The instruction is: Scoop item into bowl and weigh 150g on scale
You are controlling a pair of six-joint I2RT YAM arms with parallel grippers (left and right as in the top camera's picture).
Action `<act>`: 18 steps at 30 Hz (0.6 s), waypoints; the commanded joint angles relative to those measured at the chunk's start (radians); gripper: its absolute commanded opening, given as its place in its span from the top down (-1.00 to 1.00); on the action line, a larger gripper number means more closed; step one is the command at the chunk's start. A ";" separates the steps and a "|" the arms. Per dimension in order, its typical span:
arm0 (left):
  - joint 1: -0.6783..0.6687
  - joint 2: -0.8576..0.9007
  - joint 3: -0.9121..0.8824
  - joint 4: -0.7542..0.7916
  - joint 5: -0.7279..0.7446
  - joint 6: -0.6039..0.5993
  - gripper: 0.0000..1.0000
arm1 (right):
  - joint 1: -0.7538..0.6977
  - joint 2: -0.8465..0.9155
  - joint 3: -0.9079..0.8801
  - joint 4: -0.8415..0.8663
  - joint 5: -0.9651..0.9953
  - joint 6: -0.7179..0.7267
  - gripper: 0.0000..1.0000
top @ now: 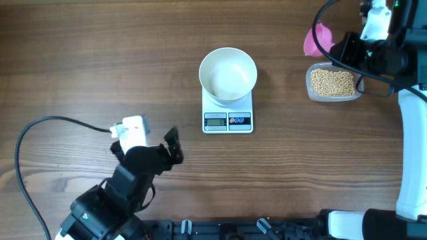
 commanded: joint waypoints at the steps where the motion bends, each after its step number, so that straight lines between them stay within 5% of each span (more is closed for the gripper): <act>1: 0.003 -0.002 0.004 0.033 0.076 0.001 -1.00 | 0.001 0.012 0.010 -0.027 -0.021 -0.008 0.91; 3: 0.003 -0.002 0.006 0.153 0.163 0.002 -1.00 | 0.001 0.012 0.010 -0.046 -0.021 -0.005 0.91; 7: 0.003 0.018 0.010 0.301 0.596 0.119 -1.00 | 0.001 0.012 0.010 -0.058 -0.021 -0.006 0.91; 10: 0.003 0.125 0.106 0.043 0.637 0.172 -1.00 | 0.001 0.012 0.010 -0.057 -0.021 -0.005 0.91; 13: 0.058 0.297 0.303 -0.244 0.489 0.241 -1.00 | 0.001 0.012 0.010 -0.060 -0.022 -0.004 0.91; 15: 0.107 0.385 0.377 -0.338 0.426 0.244 -1.00 | 0.001 0.012 0.010 -0.070 -0.025 -0.003 0.91; 18: 0.185 0.511 0.403 -0.342 0.524 0.292 -1.00 | 0.001 0.012 0.010 -0.098 -0.025 -0.005 0.91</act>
